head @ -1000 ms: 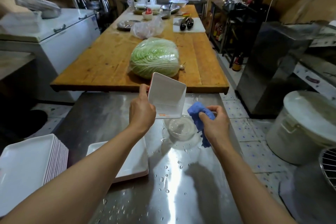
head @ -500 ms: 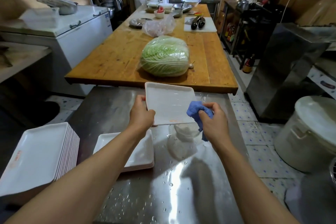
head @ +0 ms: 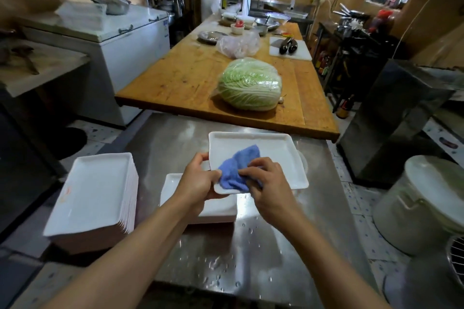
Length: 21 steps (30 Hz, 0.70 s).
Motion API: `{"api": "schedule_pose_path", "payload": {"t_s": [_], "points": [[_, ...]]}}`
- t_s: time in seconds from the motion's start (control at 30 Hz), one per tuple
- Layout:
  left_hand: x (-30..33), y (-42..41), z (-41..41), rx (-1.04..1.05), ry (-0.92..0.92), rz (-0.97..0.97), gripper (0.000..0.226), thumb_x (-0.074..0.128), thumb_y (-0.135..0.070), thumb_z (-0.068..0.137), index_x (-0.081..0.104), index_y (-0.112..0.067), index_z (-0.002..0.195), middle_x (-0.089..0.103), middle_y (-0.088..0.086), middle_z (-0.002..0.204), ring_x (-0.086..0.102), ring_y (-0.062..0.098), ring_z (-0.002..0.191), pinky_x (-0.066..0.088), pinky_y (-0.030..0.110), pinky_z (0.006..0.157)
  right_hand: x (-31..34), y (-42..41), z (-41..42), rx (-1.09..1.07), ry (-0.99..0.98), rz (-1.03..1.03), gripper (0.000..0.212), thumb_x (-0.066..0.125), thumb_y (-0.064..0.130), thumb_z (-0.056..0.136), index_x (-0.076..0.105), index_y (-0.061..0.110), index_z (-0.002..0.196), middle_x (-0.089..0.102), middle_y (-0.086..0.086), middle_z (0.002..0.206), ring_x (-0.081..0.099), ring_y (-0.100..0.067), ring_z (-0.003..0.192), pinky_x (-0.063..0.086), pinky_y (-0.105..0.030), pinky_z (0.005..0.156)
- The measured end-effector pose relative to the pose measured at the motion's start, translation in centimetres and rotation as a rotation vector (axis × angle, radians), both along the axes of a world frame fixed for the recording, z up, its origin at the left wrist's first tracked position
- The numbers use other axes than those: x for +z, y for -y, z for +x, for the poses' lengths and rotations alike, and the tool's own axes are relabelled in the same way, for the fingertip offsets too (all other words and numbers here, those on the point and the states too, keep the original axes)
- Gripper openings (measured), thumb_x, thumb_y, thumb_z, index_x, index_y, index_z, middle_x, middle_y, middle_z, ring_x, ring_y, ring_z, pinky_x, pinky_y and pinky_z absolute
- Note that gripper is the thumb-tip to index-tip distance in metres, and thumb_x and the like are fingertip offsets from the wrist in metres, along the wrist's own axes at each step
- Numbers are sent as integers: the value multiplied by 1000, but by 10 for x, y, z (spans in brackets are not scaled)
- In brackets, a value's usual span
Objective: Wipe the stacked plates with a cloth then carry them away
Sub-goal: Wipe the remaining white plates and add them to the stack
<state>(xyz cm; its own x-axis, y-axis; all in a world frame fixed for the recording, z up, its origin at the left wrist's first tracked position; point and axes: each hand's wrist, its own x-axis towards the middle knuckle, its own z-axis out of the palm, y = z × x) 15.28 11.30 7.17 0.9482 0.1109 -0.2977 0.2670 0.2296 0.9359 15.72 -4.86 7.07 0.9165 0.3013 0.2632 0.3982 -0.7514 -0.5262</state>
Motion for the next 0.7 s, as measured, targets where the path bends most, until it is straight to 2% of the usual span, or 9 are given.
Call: {"api": "schedule_pose_path", "payload": {"t_s": [0.1,0.17,0.27,0.37,0.5,0.6,0.7], "points": [[-2,-17,-20,-61,28,-22,29,46,3,92,50,-25,100,65,17,99,71,25,70,56,39,58,1,-38,-19,61,26,24,25,61,20,89,67,18,114,50,-3,120,45,-18,110,45,-31,91],[-1,-29,-34,-77,57,27,26,47,0,93,52,-25,101,66,16,97,70,24,74,56,39,60,7,-60,-24,58,73,7,26,63,18,87,66,15,112,51,-5,122,46,-21,110,46,-33,90],[4,-46,-52,-82,102,111,33,48,3,90,54,-26,104,63,12,91,64,20,71,53,31,53,22,-88,-25,90,157,-25,28,64,9,80,62,6,108,54,-14,119,48,-31,106,45,-44,85],[12,-64,-64,-75,143,205,46,48,7,84,53,-24,118,60,4,77,56,13,60,45,25,48,34,-110,-27,65,230,-93,32,59,12,79,59,5,110,50,-17,119,45,-37,103,42,-45,82],[12,-80,-74,-51,155,254,39,50,5,87,54,-22,116,46,-4,52,38,12,49,34,24,48,39,-120,-28,-17,280,-248,36,59,26,83,57,13,116,45,-16,124,42,-36,107,40,-44,81],[18,-88,-83,-55,127,171,32,50,4,88,53,-19,110,54,6,64,50,18,57,48,37,58,35,-105,-34,-68,319,-286,34,58,27,81,59,14,112,47,-17,121,45,-36,103,39,-41,78],[23,-94,-89,-65,118,121,32,48,6,89,50,-18,109,64,17,92,64,28,78,57,38,57,31,-81,-35,-146,301,-314,37,59,30,79,55,19,114,42,-12,120,42,-31,102,35,-38,82]]}}
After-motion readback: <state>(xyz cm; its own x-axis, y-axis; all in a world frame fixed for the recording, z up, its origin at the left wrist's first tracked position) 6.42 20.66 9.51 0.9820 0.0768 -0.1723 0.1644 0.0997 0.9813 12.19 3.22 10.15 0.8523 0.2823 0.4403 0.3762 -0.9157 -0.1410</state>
